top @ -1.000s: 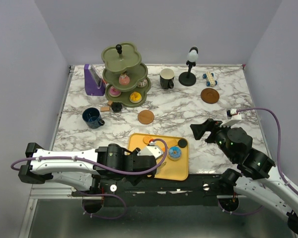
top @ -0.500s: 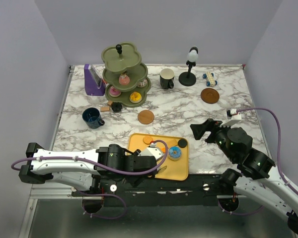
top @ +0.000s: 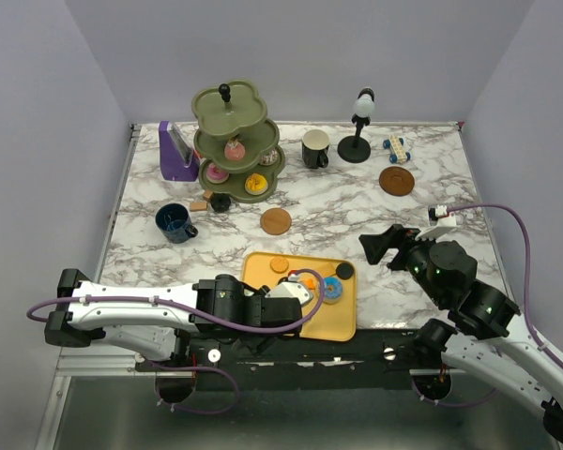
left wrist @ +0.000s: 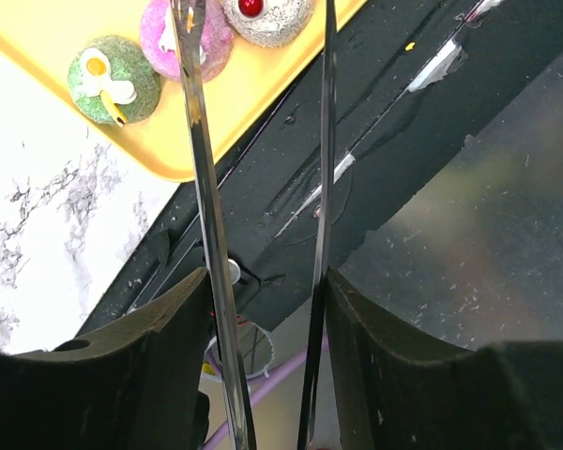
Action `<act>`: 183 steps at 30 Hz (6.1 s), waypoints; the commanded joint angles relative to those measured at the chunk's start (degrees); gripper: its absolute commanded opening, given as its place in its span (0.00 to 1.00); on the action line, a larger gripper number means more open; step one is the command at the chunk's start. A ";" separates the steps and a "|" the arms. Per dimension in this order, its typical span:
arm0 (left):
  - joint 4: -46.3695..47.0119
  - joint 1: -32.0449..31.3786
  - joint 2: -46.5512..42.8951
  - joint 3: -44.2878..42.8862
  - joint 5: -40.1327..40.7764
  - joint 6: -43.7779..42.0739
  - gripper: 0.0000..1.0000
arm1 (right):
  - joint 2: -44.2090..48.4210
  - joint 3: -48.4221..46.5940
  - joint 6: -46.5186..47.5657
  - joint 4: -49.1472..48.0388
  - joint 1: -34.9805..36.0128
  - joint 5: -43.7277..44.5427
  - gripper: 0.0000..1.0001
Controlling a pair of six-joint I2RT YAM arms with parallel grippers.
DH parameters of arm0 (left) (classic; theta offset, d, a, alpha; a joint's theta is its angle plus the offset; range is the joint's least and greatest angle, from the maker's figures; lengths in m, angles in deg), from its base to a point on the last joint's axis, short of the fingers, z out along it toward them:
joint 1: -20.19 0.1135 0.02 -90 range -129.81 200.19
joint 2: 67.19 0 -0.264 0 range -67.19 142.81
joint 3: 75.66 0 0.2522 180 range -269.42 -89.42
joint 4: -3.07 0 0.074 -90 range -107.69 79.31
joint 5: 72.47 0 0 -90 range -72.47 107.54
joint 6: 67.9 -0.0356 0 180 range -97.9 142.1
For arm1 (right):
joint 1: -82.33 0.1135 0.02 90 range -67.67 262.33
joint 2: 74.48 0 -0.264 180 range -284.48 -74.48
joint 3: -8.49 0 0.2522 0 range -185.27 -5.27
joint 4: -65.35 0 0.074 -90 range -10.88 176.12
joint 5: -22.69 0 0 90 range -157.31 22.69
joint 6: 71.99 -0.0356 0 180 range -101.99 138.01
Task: Serve the afternoon tea
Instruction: Pick up the desert from the tray, then place the desert on the desert table, then pick up the desert from the tray.
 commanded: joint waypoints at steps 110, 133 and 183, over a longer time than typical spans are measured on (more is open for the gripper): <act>17.42 56.58 39.39 -50.90 16.90 -36.48 0.39 | 0.65 0.62 -0.08 -0.36 0.28 0.45 1.00; 17.27 56.14 36.90 -50.22 14.26 -35.02 0.62 | 0.28 0.62 -0.12 -0.36 0.24 0.84 1.00; -5.56 4.96 -5.38 -3.09 8.59 5.77 0.63 | -0.93 0.45 0.23 -0.01 0.24 1.31 1.00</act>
